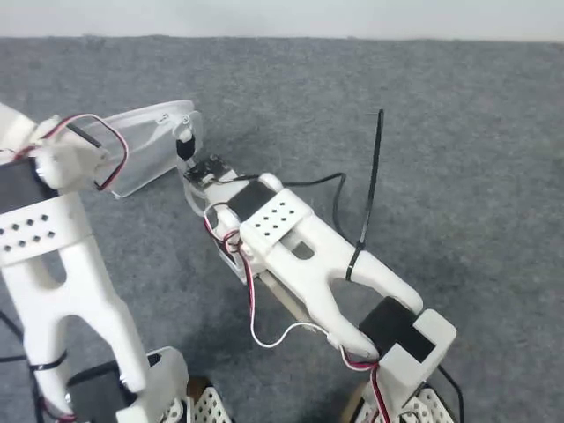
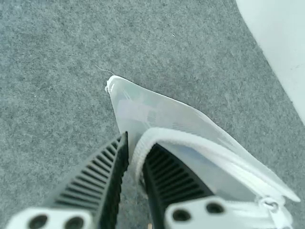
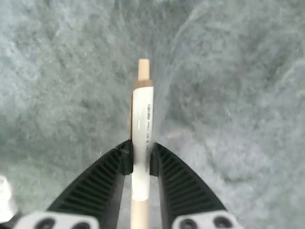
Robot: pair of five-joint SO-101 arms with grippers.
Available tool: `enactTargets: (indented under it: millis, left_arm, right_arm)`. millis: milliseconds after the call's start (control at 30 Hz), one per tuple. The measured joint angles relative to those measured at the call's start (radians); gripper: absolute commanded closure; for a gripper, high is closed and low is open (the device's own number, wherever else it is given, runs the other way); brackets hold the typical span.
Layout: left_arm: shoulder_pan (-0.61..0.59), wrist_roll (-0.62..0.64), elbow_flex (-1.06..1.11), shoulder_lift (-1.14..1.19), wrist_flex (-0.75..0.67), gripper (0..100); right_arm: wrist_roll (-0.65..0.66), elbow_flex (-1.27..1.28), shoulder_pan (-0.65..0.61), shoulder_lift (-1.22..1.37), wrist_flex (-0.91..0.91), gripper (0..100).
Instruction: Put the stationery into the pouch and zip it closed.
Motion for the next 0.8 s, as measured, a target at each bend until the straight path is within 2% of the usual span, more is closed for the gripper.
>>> enactTargets:
  millis: [200, 367, 600, 800]
  left_arm:
    - [0.0, 0.0, 0.0, 0.0, 0.0, 99]
    - [0.025, 0.0, 0.0, 0.0, 0.0, 99]
    - [0.064, 0.0, 0.0, 0.0, 0.0, 99]
    - [0.064, 0.0, 0.0, 0.0, 0.0, 99]
  right_arm:
    - [0.0, -0.006, 0.0, -0.195, 0.115, 99.3]
    - [0.002, 0.041, 0.025, -0.408, 0.121, 99.3]
    - [0.002, 0.249, 0.097, -0.669, -0.026, 99.3]
    - [0.0, 0.525, 0.014, -0.753, -0.255, 98.0]
